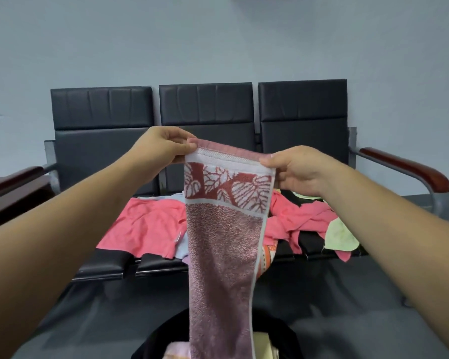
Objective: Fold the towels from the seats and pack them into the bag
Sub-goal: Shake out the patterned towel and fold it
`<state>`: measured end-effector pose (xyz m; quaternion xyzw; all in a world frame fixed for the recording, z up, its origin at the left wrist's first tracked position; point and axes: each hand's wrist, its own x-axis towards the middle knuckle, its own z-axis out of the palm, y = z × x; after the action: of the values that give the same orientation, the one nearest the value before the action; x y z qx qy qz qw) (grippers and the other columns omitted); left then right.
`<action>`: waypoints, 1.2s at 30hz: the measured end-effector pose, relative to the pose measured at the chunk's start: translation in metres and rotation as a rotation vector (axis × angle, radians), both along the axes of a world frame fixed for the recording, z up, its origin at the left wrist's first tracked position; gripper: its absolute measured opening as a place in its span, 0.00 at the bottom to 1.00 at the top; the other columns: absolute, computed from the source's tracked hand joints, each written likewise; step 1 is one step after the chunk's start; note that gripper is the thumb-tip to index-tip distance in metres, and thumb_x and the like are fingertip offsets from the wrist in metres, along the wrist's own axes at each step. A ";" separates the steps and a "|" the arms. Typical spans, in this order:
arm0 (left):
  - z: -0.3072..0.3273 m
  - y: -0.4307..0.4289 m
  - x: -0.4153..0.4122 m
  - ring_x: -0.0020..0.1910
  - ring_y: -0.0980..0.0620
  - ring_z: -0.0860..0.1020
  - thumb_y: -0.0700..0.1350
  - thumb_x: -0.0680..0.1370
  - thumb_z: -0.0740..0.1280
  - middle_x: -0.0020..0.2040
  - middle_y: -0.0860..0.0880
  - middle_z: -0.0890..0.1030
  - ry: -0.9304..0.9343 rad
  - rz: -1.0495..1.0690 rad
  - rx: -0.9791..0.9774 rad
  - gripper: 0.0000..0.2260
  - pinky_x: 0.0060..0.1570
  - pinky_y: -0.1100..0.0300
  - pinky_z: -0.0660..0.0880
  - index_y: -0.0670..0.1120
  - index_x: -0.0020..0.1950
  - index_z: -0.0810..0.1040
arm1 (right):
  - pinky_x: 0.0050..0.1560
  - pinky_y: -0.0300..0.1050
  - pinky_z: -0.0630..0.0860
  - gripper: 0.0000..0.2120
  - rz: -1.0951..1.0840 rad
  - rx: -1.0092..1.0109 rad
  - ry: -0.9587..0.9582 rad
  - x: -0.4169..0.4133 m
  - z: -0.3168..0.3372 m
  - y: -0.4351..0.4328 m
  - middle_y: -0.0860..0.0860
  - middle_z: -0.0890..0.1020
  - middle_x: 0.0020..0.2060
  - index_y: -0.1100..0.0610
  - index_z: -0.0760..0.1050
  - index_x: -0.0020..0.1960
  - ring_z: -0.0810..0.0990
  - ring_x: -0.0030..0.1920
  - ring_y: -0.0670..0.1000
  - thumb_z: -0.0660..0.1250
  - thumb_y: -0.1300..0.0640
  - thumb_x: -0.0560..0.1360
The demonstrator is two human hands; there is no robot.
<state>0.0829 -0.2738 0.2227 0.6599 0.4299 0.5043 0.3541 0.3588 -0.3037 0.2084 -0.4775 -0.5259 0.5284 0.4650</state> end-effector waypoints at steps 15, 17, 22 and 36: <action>-0.147 -0.023 0.017 0.53 0.48 0.85 0.39 0.72 0.72 0.53 0.45 0.86 -0.072 -0.315 -0.532 0.12 0.49 0.60 0.81 0.40 0.55 0.83 | 0.34 0.49 0.84 0.02 -0.093 -0.194 0.273 -0.009 -0.005 0.020 0.57 0.85 0.32 0.63 0.78 0.48 0.85 0.34 0.54 0.68 0.65 0.79; -0.146 -0.024 0.021 0.51 0.47 0.84 0.38 0.75 0.72 0.53 0.42 0.85 -0.155 -0.388 -0.574 0.08 0.52 0.57 0.81 0.39 0.52 0.85 | 0.37 0.47 0.84 0.05 -0.117 -0.283 0.255 -0.003 -0.016 0.022 0.56 0.84 0.32 0.65 0.78 0.44 0.84 0.35 0.53 0.68 0.66 0.78; -0.122 -0.019 0.039 0.54 0.44 0.81 0.45 0.78 0.68 0.56 0.40 0.83 -0.491 -0.427 -0.542 0.17 0.64 0.48 0.76 0.35 0.62 0.79 | 0.68 0.47 0.72 0.11 -0.071 -0.364 0.312 0.006 -0.064 0.038 0.54 0.81 0.51 0.63 0.79 0.53 0.76 0.52 0.52 0.70 0.55 0.78; -0.149 0.024 0.016 0.44 0.48 0.85 0.42 0.74 0.67 0.43 0.43 0.86 -0.850 -0.282 -0.518 0.10 0.48 0.53 0.83 0.40 0.40 0.87 | 0.55 0.47 0.78 0.02 0.225 -0.101 0.007 -0.042 -0.154 0.037 0.55 0.85 0.47 0.61 0.82 0.47 0.83 0.49 0.52 0.72 0.62 0.76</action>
<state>0.0986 -0.2501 0.0733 0.3389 0.2657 0.5523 0.7138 0.3163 -0.2670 0.0547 -0.4367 -0.5472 0.6045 0.3800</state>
